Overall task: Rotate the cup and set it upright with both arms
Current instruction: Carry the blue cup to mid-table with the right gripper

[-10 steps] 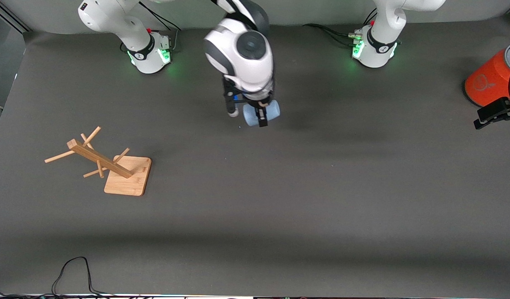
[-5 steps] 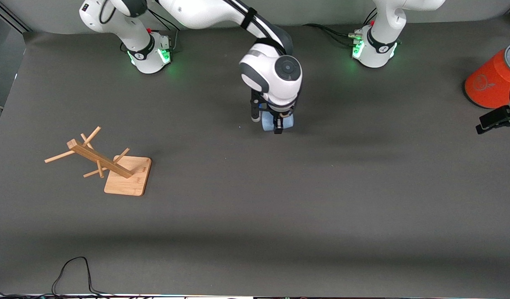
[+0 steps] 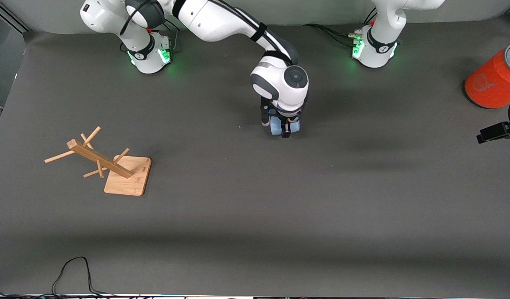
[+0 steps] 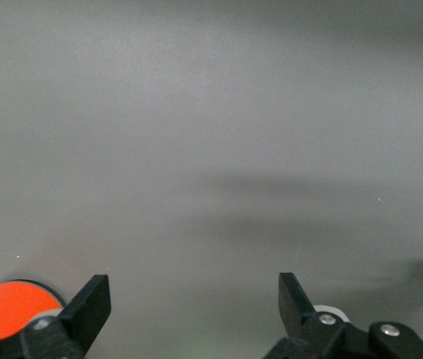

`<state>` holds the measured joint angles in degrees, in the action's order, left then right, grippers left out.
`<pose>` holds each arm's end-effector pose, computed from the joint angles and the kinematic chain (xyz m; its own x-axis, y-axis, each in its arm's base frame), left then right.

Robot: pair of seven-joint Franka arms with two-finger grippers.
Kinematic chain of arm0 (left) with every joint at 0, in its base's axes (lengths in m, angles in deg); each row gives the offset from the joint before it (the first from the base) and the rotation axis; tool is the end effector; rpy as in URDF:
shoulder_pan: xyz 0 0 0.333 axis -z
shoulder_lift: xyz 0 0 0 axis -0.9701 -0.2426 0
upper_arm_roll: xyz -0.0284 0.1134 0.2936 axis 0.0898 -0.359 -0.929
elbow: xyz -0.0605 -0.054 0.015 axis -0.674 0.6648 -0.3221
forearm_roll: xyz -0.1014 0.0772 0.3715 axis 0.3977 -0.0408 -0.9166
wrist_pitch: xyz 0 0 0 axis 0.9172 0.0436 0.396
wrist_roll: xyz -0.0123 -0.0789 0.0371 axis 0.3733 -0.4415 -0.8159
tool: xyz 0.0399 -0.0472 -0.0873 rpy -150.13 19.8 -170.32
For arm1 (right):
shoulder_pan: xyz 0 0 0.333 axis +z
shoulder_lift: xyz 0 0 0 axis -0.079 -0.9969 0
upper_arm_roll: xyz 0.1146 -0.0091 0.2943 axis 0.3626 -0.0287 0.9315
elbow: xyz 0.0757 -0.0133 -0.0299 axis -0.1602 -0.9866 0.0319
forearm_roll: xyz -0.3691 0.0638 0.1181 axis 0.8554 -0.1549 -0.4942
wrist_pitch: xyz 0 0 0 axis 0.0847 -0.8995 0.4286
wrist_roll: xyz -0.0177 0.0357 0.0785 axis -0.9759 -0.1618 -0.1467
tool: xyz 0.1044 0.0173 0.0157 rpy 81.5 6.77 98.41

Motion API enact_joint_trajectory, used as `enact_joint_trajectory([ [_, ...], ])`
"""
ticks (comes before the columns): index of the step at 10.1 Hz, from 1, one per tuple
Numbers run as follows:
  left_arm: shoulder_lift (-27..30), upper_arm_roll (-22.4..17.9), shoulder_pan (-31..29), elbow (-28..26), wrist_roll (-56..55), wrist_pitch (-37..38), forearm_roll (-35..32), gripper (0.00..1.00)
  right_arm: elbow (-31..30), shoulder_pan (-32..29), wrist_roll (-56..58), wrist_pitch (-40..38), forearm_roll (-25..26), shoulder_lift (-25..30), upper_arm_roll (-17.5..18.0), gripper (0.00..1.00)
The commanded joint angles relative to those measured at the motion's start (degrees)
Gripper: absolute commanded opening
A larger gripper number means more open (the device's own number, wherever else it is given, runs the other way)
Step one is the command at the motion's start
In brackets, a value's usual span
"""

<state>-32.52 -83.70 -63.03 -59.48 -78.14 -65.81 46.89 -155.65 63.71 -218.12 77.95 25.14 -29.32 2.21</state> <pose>0.5982 0.0820 0.5630 0.9905 0.1004 -0.0943 0.0989 -0.9949 -0.0202 0.4010 0.6212 0.2062 -0.0142 -0.9979 0.0637 -0.9992 0.0165 0.0354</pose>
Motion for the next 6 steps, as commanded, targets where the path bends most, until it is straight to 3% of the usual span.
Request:
enact_joint_trajectory([
  [1,0.1,0.1,-0.2,0.2,-0.7,0.7,-0.1,1.0,2.1,0.5,-1.9,0.6,1.1,-2.4,-0.9,0.7],
  [3,0.1,0.1,-0.1,0.3,-0.8,0.9,-0.3,1.0,2.1,-0.2,-1.9,1.4,1.1,-3.3,-1.0,0.93],
  [6,-0.3,0.1,-0.2,0.0,-0.9,1.1,-0.2,1.0,2.1,-0.3,-1.9,1.4,1.1,-3.3,-1.0,1.0],
])
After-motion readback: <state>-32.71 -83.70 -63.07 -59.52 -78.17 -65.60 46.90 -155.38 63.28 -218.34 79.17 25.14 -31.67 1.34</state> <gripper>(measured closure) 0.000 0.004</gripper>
